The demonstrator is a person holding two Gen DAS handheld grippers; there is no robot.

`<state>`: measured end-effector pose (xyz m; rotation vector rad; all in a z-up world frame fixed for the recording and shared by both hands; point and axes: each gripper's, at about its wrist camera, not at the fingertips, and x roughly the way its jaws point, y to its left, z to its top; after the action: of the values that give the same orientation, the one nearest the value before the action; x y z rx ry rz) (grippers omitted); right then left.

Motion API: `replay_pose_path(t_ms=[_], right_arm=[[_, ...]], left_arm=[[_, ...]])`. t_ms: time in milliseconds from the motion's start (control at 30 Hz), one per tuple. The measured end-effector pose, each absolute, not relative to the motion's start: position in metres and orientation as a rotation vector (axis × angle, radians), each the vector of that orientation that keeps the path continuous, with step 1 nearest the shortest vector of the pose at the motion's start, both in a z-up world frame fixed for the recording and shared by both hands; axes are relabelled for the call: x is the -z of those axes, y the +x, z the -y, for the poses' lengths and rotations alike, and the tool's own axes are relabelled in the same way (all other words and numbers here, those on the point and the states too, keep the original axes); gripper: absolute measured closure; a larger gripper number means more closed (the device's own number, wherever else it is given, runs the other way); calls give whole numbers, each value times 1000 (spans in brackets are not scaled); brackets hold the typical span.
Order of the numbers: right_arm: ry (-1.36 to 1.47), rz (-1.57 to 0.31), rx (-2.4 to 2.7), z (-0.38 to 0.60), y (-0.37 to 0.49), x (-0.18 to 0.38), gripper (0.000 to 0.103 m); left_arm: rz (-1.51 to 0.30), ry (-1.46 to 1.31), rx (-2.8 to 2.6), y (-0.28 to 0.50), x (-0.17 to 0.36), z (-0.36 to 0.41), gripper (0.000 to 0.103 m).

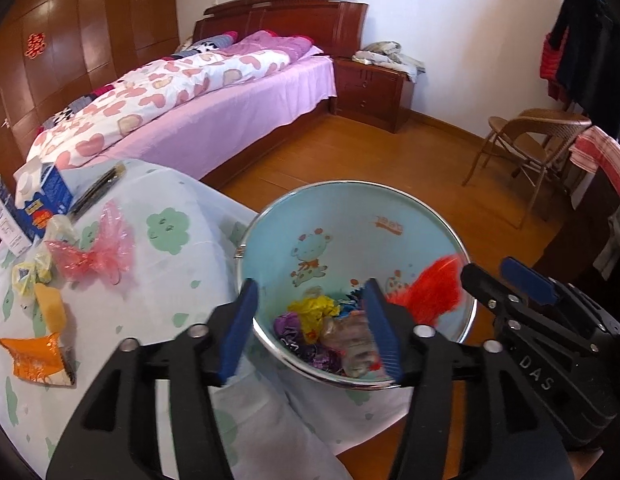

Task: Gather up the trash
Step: 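Open both tools above the wastebasket to drop the cloth and red bag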

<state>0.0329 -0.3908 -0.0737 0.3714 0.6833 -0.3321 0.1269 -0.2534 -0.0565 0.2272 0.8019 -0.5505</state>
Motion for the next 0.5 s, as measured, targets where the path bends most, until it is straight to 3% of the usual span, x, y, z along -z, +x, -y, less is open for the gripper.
replay_pose_path(t_ms=[300, 500], right_arm=[[374, -602, 325, 380, 26, 61, 47], [331, -581, 303, 362, 28, 53, 34]], left_arm=[[-767, 210, 472, 121, 45, 220, 27], [-717, 215, 395, 113, 36, 188, 15]])
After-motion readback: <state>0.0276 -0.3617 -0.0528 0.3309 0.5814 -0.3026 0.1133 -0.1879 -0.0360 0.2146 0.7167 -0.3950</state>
